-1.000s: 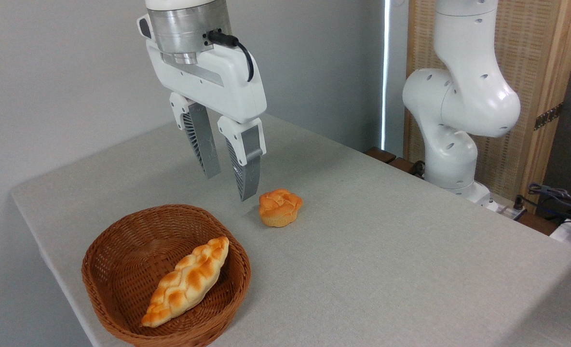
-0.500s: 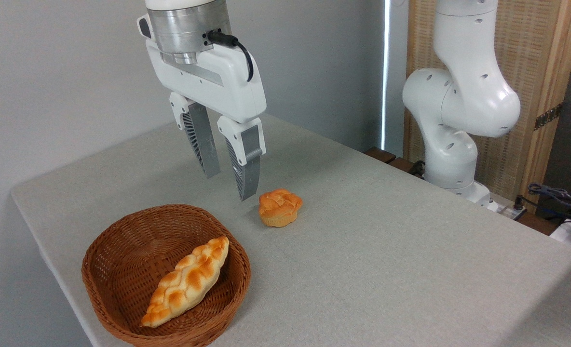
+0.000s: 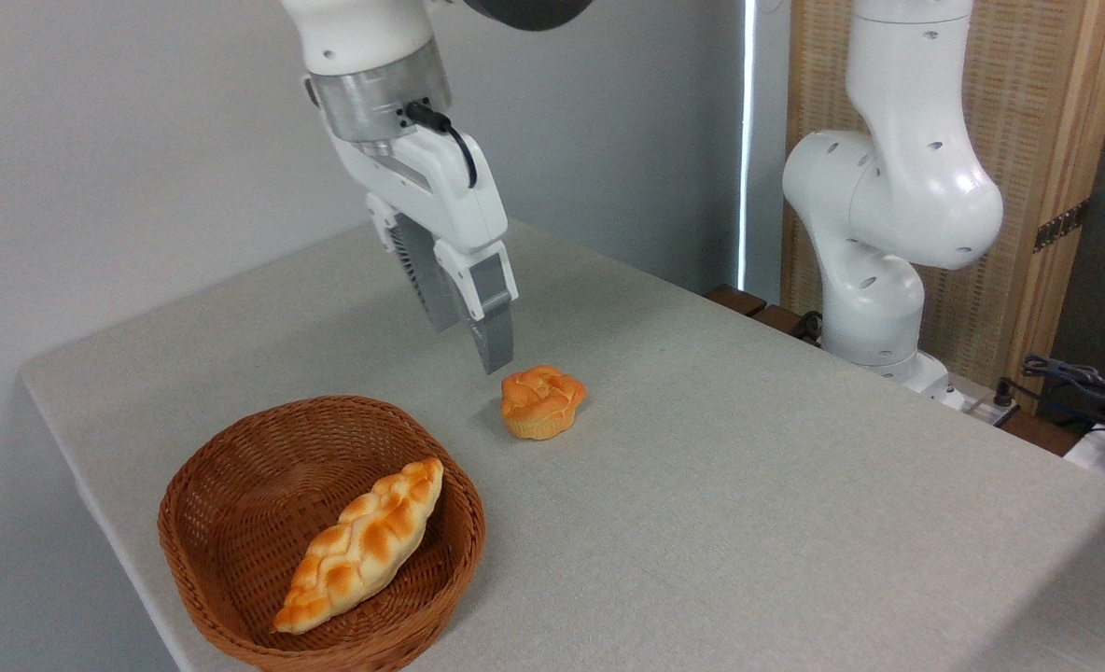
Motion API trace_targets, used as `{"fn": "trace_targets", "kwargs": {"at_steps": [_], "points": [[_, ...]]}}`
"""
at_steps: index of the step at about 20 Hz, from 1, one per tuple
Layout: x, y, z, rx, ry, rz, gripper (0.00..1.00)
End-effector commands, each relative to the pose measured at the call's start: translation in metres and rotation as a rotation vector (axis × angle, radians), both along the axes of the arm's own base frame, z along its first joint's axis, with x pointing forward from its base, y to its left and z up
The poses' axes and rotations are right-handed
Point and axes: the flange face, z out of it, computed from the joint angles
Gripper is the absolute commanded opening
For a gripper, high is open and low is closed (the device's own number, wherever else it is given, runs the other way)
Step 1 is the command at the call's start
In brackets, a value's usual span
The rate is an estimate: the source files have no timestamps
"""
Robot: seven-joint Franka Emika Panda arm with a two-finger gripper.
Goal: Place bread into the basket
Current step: 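Lower the gripper over the round roll and close on it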
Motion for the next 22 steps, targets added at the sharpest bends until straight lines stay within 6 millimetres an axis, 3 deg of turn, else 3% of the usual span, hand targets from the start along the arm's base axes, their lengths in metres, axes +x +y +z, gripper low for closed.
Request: {"fn": "trace_targets", "kwargs": {"at_steps": [1, 4, 11, 22], "points": [[-0.073, -0.016, -0.032, -0.015, -0.042, -0.060, 1.00], [-0.096, -0.021, -0.054, -0.062, -0.053, -0.055, 1.00], [-0.115, -0.052, -0.111, -0.069, -0.073, -0.125, 1.00], [-0.114, -0.058, -0.134, -0.018, -0.117, -0.189, 1.00]]}}
